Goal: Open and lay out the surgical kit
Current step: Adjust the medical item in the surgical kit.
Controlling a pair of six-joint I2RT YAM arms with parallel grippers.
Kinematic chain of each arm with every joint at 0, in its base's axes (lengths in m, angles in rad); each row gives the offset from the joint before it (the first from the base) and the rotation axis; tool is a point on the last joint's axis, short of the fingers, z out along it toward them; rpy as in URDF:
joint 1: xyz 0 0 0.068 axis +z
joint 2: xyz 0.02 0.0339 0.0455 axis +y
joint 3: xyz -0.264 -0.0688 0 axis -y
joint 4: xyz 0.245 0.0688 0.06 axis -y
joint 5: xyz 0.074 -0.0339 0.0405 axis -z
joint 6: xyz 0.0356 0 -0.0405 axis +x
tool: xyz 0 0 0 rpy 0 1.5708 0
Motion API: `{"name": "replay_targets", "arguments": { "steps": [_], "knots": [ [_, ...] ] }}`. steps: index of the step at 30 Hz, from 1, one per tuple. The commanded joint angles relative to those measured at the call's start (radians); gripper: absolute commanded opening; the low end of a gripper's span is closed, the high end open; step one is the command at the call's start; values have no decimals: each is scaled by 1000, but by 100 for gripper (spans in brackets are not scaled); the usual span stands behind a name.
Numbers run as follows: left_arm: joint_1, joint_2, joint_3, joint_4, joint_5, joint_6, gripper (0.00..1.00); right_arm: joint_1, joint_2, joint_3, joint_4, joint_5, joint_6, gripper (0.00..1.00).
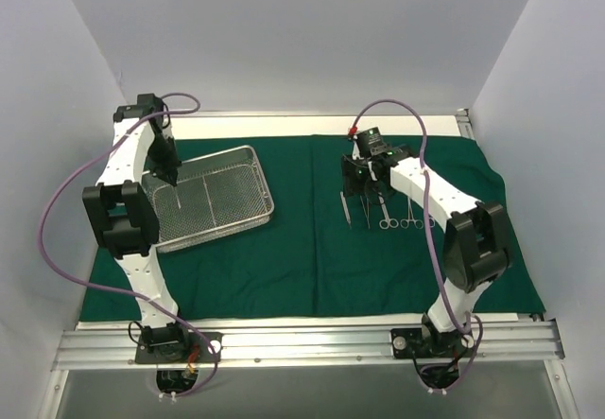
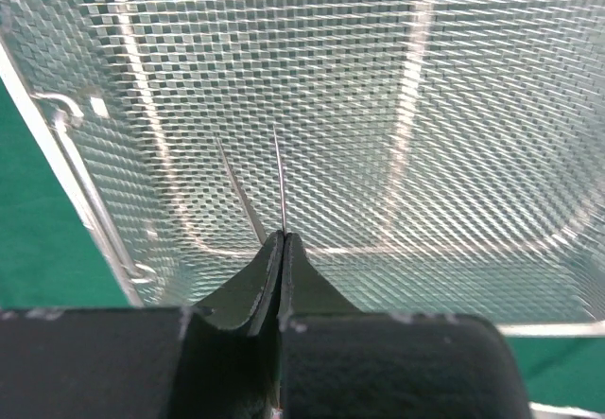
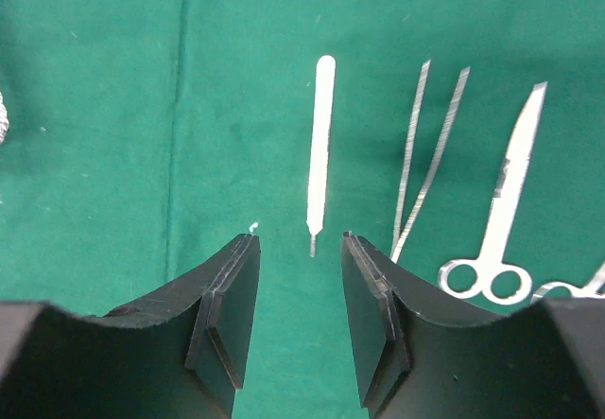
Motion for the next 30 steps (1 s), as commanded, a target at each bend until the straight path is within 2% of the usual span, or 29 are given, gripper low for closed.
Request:
{"name": "replay_targets", "arguments": {
  "steps": [1, 7, 8, 12, 30],
  "knots": [
    [-27, -79, 14, 22, 121, -33, 2, -2, 44, -16, -14, -63, 37, 41],
    [-79, -120, 14, 79, 286, -102, 2, 4, 148, -15, -1, -61, 61, 38],
    [-124, -125, 13, 86, 306, -120, 2, 8, 156, -7, 0, -54, 64, 35],
    [-164, -125, 8, 123, 388, -146, 2, 28, 197, 22, -15, -20, 93, 32],
    [-165, -117, -6, 160, 452, -139, 2, 71, 248, 42, -41, 52, 104, 28]
  ]
}}
